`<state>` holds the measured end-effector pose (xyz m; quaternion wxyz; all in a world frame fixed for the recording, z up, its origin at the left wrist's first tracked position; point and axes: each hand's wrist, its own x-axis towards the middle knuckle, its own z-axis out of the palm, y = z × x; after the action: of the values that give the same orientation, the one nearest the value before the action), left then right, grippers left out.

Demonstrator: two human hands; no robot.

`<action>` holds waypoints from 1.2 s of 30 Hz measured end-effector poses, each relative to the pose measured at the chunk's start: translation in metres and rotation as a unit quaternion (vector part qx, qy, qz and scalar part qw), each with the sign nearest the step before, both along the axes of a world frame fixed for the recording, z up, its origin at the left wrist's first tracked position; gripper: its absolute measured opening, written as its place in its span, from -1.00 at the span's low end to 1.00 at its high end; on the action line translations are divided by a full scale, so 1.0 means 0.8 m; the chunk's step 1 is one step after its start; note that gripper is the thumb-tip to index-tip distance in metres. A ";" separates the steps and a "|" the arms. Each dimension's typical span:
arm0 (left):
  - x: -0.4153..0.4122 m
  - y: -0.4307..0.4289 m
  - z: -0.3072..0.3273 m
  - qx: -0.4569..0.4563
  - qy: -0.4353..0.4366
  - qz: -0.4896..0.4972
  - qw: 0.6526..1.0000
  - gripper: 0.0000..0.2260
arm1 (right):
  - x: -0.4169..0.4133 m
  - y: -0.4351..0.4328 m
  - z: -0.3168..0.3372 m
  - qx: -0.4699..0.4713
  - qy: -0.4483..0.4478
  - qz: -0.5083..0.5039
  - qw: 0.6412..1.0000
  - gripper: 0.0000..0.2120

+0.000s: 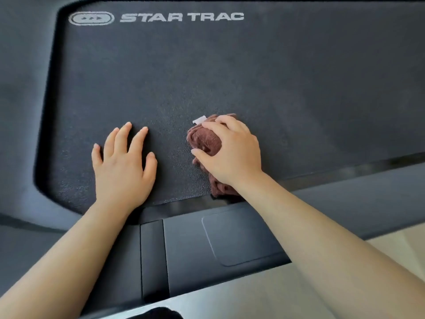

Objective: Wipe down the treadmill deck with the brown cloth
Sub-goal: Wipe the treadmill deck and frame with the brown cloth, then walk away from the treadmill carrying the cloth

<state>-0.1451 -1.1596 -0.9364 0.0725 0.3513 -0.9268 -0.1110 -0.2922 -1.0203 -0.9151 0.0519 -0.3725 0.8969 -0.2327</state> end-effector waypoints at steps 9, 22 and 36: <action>-0.009 0.008 0.017 0.017 -0.058 0.013 0.998 -0.55 | -0.009 0.012 0.012 -0.031 -0.023 0.015 0.999 -0.65; -0.158 0.249 0.122 0.052 -0.027 -0.246 0.968 -0.56 | -0.100 0.338 0.104 -0.112 -0.050 -0.066 0.990 -0.74; -0.321 0.653 0.271 0.075 -0.065 -0.488 0.867 -0.56 | -0.124 0.720 0.238 -0.063 -0.073 -0.358 0.929 -0.68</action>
<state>-0.4022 -0.6375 -0.7198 -0.0776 -0.1355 -0.9714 -0.1787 -0.3915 -0.4440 -0.7250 0.0071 -0.0110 0.9478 -0.3185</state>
